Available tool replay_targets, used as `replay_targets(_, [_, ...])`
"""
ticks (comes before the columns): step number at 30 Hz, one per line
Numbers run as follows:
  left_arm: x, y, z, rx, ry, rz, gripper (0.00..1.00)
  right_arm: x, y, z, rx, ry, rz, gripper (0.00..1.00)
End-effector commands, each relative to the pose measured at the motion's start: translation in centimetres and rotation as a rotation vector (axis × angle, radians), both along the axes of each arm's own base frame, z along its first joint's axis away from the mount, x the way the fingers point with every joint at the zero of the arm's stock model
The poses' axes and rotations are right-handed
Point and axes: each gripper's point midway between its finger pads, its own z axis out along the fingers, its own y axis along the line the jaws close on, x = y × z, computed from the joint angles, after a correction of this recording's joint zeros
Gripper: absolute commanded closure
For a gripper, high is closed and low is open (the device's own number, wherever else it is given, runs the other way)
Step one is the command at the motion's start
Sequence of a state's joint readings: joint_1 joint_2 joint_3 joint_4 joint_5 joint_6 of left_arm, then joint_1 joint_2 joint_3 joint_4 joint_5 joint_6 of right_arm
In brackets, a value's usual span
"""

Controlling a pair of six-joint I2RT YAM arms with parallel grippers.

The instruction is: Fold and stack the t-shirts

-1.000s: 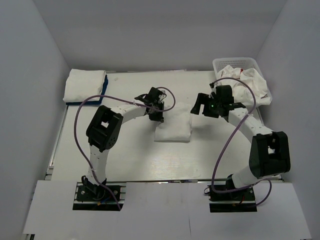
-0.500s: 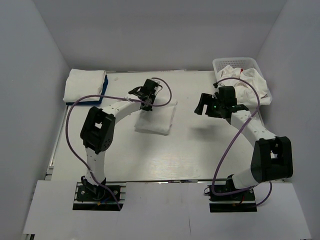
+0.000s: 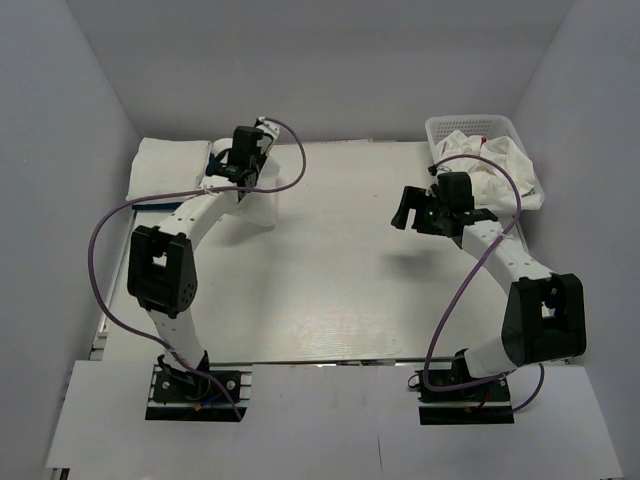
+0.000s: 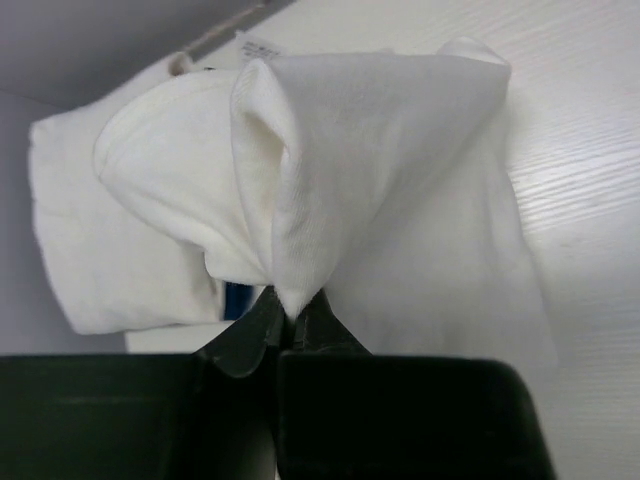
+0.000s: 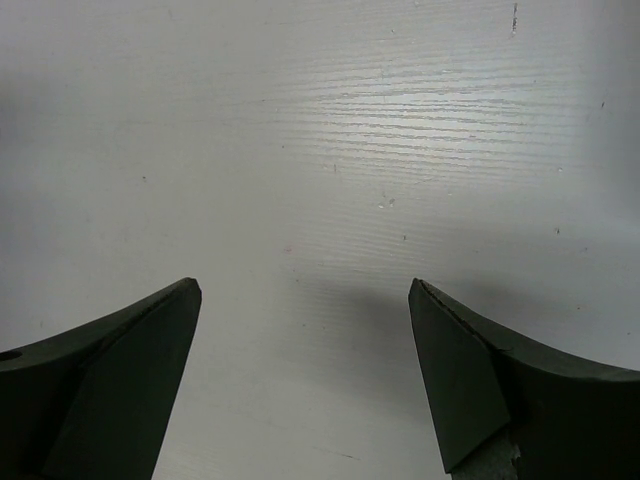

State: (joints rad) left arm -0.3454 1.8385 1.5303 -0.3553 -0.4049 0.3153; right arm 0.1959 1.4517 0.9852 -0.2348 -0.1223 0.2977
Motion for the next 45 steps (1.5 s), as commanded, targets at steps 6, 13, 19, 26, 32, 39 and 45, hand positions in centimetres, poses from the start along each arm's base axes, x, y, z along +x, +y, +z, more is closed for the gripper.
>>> replay_targets(6, [2.8,8.0,9.2,0.11,-0.182,0.018,1.0,1.0,0.1,1.4,0.005,-0.032,0.009,0.1])
replay_targets(13, [4.7,11.8,11.9,0.077,-0.217,0.004,1.0,1.6,0.9,0.4,0.022,0.026,0.027,0.1])
replay_targets(19, [5.8,14.6,11.5,0.067,-0.204,-0.002,1.0,2.1,0.4,-0.5,-0.016,0.07,0.017,0.1])
replay_targets(26, [7.8,17.1,6.6,0.014,-0.122,-0.032,1.0,3.5,0.0,0.3,-0.049,0.062,-0.003,0.1])
replay_targets(32, [8.8,20.6,6.9,-0.011,-0.15,-0.002,1.0,3.7,-0.3,0.5,-0.066,0.08,-0.014,0.1])
replay_targets(39, [8.9,25.1,6.2,-0.037,-0.163,0.041,1.0,4.2,-0.4,0.4,-0.08,0.113,-0.026,0.1])
replay_targets(45, [9.1,26.4,3.9,-0.095,-0.124,0.002,1.0,4.5,-0.2,0.4,-0.081,0.138,-0.03,0.1])
